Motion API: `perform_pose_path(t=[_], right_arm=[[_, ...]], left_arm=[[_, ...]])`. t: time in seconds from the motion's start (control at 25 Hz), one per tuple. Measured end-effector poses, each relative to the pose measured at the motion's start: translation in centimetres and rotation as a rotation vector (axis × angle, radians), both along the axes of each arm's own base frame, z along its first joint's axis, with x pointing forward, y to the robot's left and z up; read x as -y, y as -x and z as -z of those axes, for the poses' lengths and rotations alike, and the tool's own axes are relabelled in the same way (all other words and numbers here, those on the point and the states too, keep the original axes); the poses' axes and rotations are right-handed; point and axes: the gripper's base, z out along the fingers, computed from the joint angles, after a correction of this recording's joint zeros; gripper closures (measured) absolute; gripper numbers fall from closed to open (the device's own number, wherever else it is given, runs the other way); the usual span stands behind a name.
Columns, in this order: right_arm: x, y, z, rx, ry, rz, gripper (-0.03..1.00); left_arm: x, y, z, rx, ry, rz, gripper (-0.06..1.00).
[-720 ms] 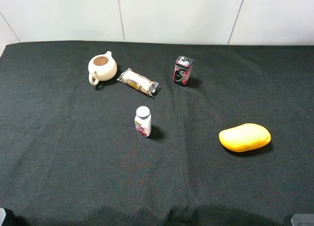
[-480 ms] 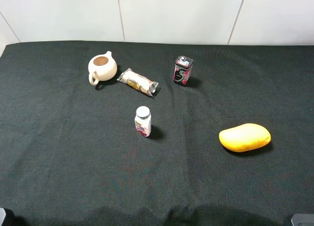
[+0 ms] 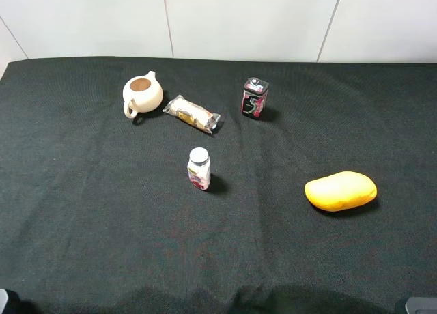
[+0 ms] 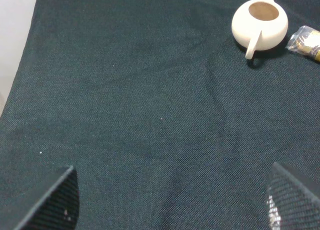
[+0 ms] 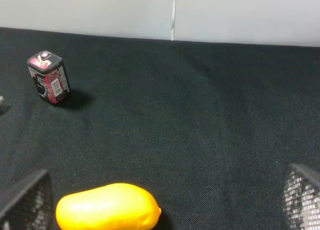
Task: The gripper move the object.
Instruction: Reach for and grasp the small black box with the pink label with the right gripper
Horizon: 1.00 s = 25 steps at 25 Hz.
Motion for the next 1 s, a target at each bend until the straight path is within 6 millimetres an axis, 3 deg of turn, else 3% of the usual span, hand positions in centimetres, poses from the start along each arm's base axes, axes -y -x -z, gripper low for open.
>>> perform_pose_path(t=[1.0], right_arm=[[0.01,0.00,0.00,0.000,0.001,0.001,0.27]], left_arm=[[0.00,0.00,0.00,0.000,0.000,0.000,0.15]])
